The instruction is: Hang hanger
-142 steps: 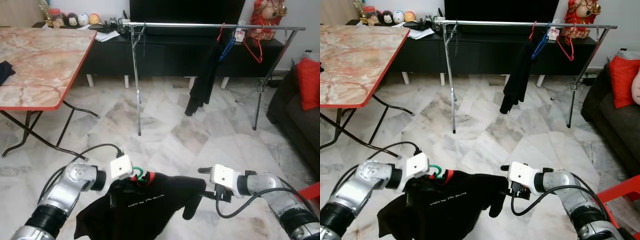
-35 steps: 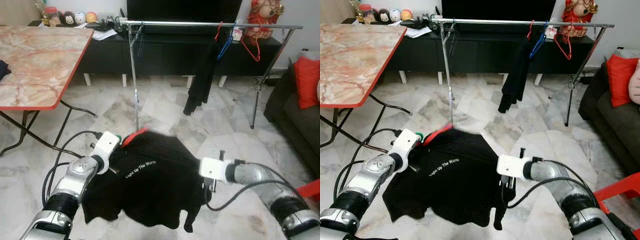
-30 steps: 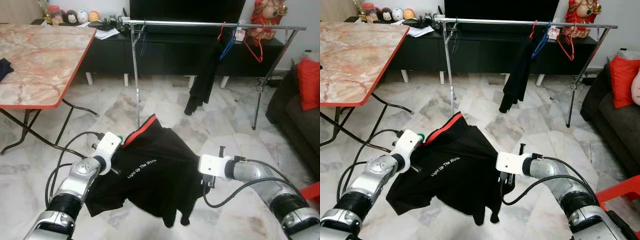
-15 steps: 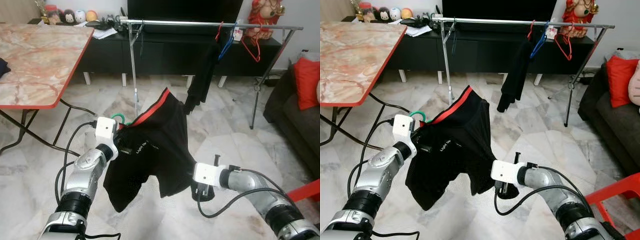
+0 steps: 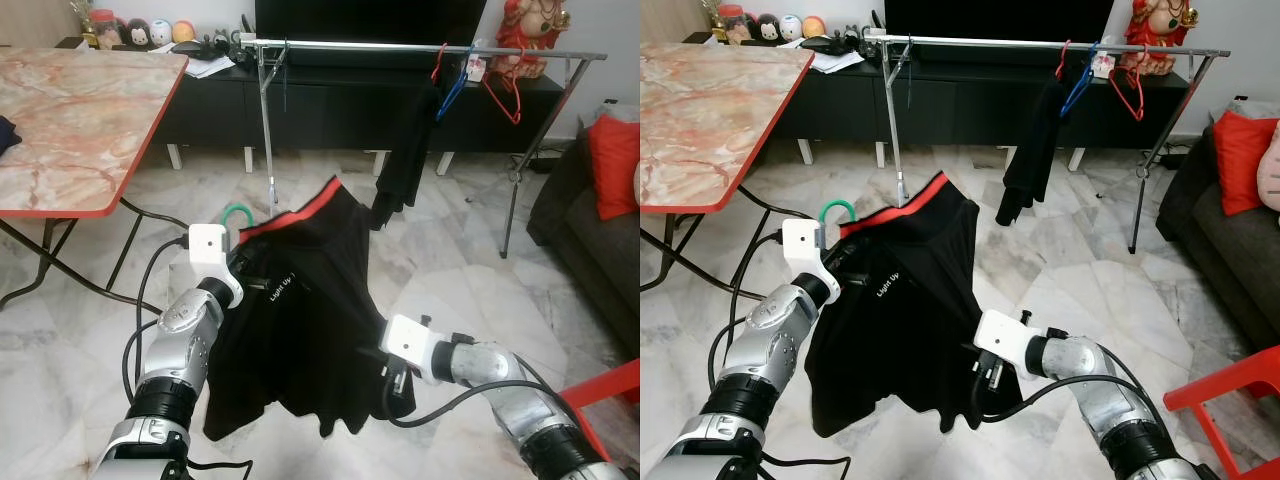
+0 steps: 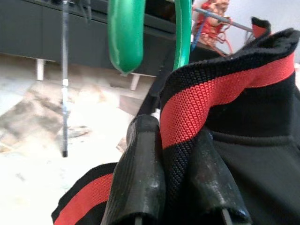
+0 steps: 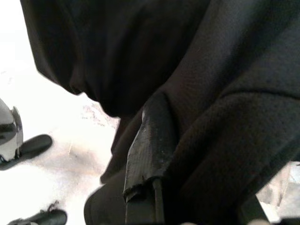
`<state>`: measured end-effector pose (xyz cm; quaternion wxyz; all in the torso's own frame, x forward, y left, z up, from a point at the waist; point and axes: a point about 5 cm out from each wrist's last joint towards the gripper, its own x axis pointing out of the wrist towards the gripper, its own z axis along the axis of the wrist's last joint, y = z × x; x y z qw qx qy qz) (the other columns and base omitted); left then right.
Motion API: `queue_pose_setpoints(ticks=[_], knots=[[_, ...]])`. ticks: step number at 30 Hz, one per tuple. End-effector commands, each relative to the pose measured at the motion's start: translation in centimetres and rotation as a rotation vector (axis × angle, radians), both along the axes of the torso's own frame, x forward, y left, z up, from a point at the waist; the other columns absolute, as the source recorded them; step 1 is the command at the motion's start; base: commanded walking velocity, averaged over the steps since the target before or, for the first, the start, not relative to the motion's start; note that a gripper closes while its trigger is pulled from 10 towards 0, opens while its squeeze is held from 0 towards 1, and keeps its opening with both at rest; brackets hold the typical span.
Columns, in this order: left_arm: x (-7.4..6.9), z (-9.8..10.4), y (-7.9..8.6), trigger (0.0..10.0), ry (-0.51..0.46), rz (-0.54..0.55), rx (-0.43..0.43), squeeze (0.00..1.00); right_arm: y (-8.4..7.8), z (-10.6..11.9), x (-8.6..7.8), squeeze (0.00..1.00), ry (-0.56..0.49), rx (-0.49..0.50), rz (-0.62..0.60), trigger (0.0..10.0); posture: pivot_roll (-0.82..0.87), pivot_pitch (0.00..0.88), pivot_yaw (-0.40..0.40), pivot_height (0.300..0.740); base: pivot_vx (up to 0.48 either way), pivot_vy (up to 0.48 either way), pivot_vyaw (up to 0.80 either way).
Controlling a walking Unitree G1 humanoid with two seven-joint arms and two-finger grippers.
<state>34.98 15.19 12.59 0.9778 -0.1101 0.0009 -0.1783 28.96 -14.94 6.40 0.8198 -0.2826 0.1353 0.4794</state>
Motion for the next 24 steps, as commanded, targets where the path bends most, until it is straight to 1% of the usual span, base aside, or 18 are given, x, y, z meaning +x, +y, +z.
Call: queue_pose_setpoints(ticks=[1, 2, 3, 4, 6, 7, 8, 9, 10, 15, 16, 17, 18, 20, 21, 22, 23, 24], knots=[[0.4, 3.4, -0.3, 10.0, -0.137, -0.069, -0.025, 0.00, -0.5, -1.4, -1.1, 0.00, 0.090, -0.036, 0.011, 0.0, -0.06, 0.000, -0.079, 0.740, 0.000, 0.000, 0.00], [0.1, 3.3, -0.8, 10.0, -0.140, -0.142, 0.018, 0.00, -0.8, -1.4, -1.0, 0.00, 0.092, -0.048, 0.004, 2.0, -0.06, 0.000, -0.079, 0.740, 0.000, 0.000, 0.00], [-0.2, 3.2, -1.2, 10.0, -0.141, -0.187, 0.045, 0.00, -0.9, -1.4, -1.0, 0.00, 0.093, -0.056, 0.001, 2.0, -0.05, 0.000, -0.080, 0.740, 0.000, 0.000, 0.00], [-1.2, 2.4, -2.0, 10.0, -0.125, -0.340, 0.161, 0.00, -1.5, -1.4, -0.9, 0.00, 0.103, -0.091, -0.006, 10.0, -0.05, 0.000, -0.080, 0.740, 0.000, 0.000, 0.00], [-1.8, 1.8, -2.4, 10.0, -0.105, -0.420, 0.213, 0.00, -1.8, -1.5, -0.9, 0.00, 0.109, -0.111, -0.007, 10.0, -0.05, 0.000, -0.080, 0.740, 0.000, 0.000, 0.00], [-2.5, 1.1, -2.5, 10.0, -0.089, -0.490, 0.279, 0.00, -1.9, -1.5, -0.9, 0.00, 0.119, -0.114, -0.006, 10.0, -0.05, 0.000, -0.080, 0.740, 0.000, 0.000, 0.00], [-2.5, 1.1, -2.5, 10.0, -0.089, -0.490, 0.279, 0.00, -1.9, -1.5, -0.9, 0.00, 0.119, -0.114, -0.006, 10.0, -0.05, 0.000, -0.080, 0.740, 0.000, 0.000, 0.00], [-2.9, 0.6, -2.6, 10.0, -0.078, -0.540, 0.326, 0.00, -2.0, -1.4, -0.9, 0.04, 0.129, -0.108, -0.006, 10.0, -0.05, 0.000, -0.080, 0.740, 0.000, 0.000, 0.00], [-3.1, 0.5, -2.5, 10.0, -0.071, -0.558, 0.340, 0.00, -2.1, -1.4, -0.9, 1.00, 0.132, -0.107, -0.007, 10.0, -0.05, 0.000, -0.080, 0.740, 0.000, 0.000, 0.00], [-3.4, 0.1, -2.4, 10.0, -0.053, -0.594, 0.404, 0.00, -2.1, -1.3, -1.0, 1.00, 0.138, -0.125, 0.017, 10.0, -0.05, 0.000, -0.078, 0.740, 0.000, 0.000, 0.00], [-3.5, -0.1, -2.3, 10.0, -0.047, -0.608, 0.432, 0.00, -2.3, -1.3, -1.0, 1.00, 0.140, -0.137, 0.022, 10.0, -0.05, 0.000, -0.077, 0.740, 0.000, 0.000, 0.00], [-3.5, -0.1, -2.3, 10.0, -0.047, -0.608, 0.432, 0.00, -2.3, -1.3, -1.0, 1.00, 0.140, -0.137, 0.022, 10.0, -0.05, 0.000, -0.077, 0.740, 0.000, 0.000, 0.00], [-3.6, -0.2, -2.2, 10.0, -0.043, -0.617, 0.451, 0.00, -2.5, -1.3, -1.1, 1.00, 0.142, -0.145, 0.025, 10.0, -0.05, 0.000, -0.077, 0.740, 0.000, 0.000, 0.00], [-4.0, -0.8, -1.7, 10.0, -0.034, -0.644, 0.543, 0.00, -3.2, -1.1, -1.2, 1.00, 0.150, -0.176, 0.040, 10.0, -0.05, 0.000, -0.071, 0.740, 0.000, 0.000, 0.00], [-4.0, -0.8, -1.7, 10.0, -0.034, -0.644, 0.543, 0.00, -3.2, -1.1, -1.2, 1.00, 0.150, -0.176, 0.040, 10.0, -0.05, 0.000, -0.071, 0.740, 0.000, 0.000, 0.00], [-4.1, -1.4, -1.1, 10.0, -0.017, -0.656, 0.606, 0.00, -3.9, -0.9, -1.3, 1.00, 0.158, -0.211, 0.057, 10.0, -0.05, 0.000, -0.069, 0.740, 0.000, 0.000, 0.00], [-4.2, -1.6, -0.9, 10.0, -0.011, -0.660, 0.625, 0.00, -4.1, -0.9, -1.4, 1.00, 0.159, -0.223, 0.064, 10.0, -0.05, 0.000, -0.069, 0.740, 0.000, 0.000, 0.00], [-4.2, -1.6, -0.9, 10.0, -0.011, -0.660, 0.625, 0.00, -4.1, -0.9, -1.4, 1.00, 0.159, -0.223, 0.064, 10.0, -0.05, 0.000, -0.069, 0.740, 0.000, 0.000, 0.00]])
